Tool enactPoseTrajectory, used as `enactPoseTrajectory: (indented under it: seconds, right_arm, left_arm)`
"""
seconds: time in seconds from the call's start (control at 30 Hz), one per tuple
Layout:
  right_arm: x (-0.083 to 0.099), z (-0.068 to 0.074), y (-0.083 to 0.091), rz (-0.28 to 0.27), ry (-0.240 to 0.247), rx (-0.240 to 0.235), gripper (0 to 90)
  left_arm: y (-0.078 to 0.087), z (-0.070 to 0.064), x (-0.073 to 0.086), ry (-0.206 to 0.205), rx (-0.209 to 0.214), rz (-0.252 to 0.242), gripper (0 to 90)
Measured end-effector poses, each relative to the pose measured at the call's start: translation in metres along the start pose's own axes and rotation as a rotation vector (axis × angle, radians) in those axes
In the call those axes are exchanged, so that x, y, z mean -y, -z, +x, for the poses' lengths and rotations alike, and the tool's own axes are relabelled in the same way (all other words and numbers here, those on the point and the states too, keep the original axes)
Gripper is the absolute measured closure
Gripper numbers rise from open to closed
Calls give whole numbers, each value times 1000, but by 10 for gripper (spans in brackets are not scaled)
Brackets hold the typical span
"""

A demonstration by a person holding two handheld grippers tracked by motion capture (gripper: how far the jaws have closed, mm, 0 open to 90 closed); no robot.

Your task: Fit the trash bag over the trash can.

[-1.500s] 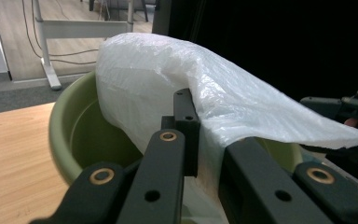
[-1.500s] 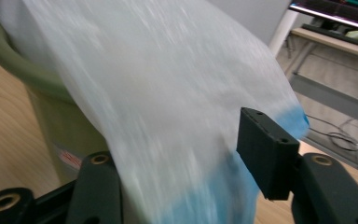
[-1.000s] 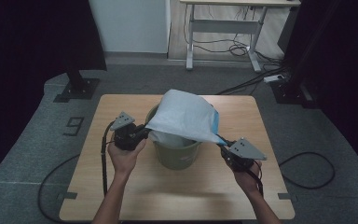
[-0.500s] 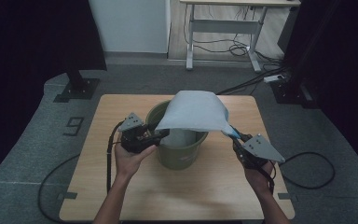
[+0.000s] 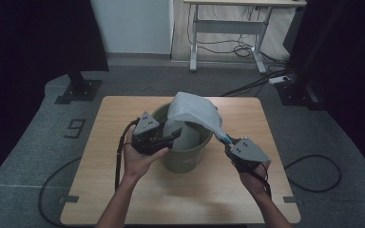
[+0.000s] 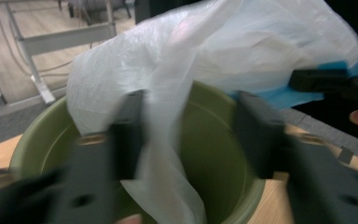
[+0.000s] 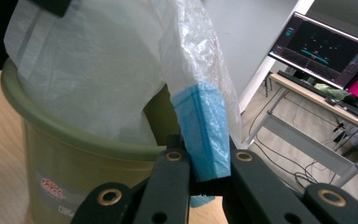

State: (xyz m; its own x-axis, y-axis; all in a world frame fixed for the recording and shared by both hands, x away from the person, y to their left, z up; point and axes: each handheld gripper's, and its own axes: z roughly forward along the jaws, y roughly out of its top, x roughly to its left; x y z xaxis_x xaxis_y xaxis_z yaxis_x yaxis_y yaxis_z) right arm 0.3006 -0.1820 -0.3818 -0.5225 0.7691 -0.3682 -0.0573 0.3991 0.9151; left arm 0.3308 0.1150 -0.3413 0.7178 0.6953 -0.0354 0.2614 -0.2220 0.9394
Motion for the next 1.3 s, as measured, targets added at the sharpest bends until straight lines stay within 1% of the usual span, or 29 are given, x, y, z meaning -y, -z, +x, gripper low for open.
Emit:
enactPoseTrajectory:
  seconds: [0.03, 0.07, 0.1, 0.13, 0.2, 0.23, 0.27, 0.3, 0.33, 0.37, 0.4, 0.43, 0.47, 0.53, 0.57, 0.6, 0.63, 0.67, 0.7, 0.73, 0.77, 0.8, 0.83, 0.93, 1.1, 1.2, 1.3]
  right_arm:
    - [0, 1, 0, 0, -1, -5, 884]
    - [1, 2, -1, -3, -4, -13, 884]
    - [1, 3, 0, -5, -5, -19, 884]
    - [1, 5, 0, -9, -6, -28, 884]
    - [2, 7, 1, -25, 2, -53, 882]
    - [2, 7, 1, -25, 2, -53, 882]
    - [5, 10, 2, -32, 8, -70, 876]
    - [6, 11, 3, -38, 4, -81, 853]
    - [8, 12, 3, -47, -5, -95, 807]
    - [8, 12, 3, -47, -5, -95, 807]
    - [12, 12, 4, -58, -36, -118, 719]
    - [12, 12, 4, -58, -36, -118, 719]
    - [18, 13, 5, -69, -57, -148, 640]
    - [25, 13, 7, -66, -69, -150, 578]
    - [29, 13, 7, -64, -80, -152, 557]
    - [33, 12, 8, -62, -91, -153, 538]
    - [33, 12, 8, -62, -91, -153, 538]
    - [40, 10, 9, -54, -103, -157, 522]
    - [40, 10, 9, -54, -103, -157, 522]
    - [45, 8, 11, -47, -112, -157, 513]
    - [45, 8, 11, -47, -112, -157, 513]
    - [48, 6, 11, -42, -119, -155, 513]
    - [51, 1, 12, -36, -139, -154, 513]
    - [54, -9, 12, -32, -170, -140, 514]
    - [54, -20, 8, -21, -213, -120, 510]
    - [52, -21, 1, -9, -236, -117, 497]
    - [50, -19, -7, -2, -246, -136, 490]
  left_arm:
    - [1, 2, 0, 8, 13, -6, 618]
    - [4, 5, 1, 26, 40, -12, 740]
    - [4, 5, 1, 26, 40, -12, 791]
    - [7, 9, 3, 29, 51, -23, 832]
    - [11, 13, 6, 32, 52, -35, 888]
    - [11, 13, 6, 32, 52, -35, 895]
    - [15, 21, 9, 75, 66, -40, 896]
    - [15, 21, 9, 75, 66, -40, 897]
    - [19, 28, 13, 98, 57, -51, 897]
    - [19, 28, 13, 98, 57, -51, 897]
    - [24, 33, 15, 117, 43, -62, 897]
    - [24, 33, 15, 117, 43, -62, 897]
    - [28, 39, 18, 128, 31, -67, 897]
    - [33, 45, 21, 144, 24, -74, 897]
    - [33, 45, 21, 144, 24, -74, 897]
    - [37, 51, 24, 162, 29, -77, 897]
    - [37, 51, 24, 162, 29, -77, 897]
    - [39, 54, 25, 166, 30, -75, 897]
    - [40, 56, 26, 175, 28, -73, 897]
    - [43, 62, 29, 188, 25, -71, 897]
    - [43, 62, 29, 188, 25, -71, 897]
    - [46, 66, 31, 197, 24, -73, 897]
    - [46, 68, 32, 202, 22, -73, 897]
    - [47, 73, 34, 215, 25, -72, 897]
    - [45, 74, 35, 223, 30, -69, 896]
    - [44, 74, 36, 224, 31, -66, 895]
    - [43, 75, 37, 227, 29, -58, 894]
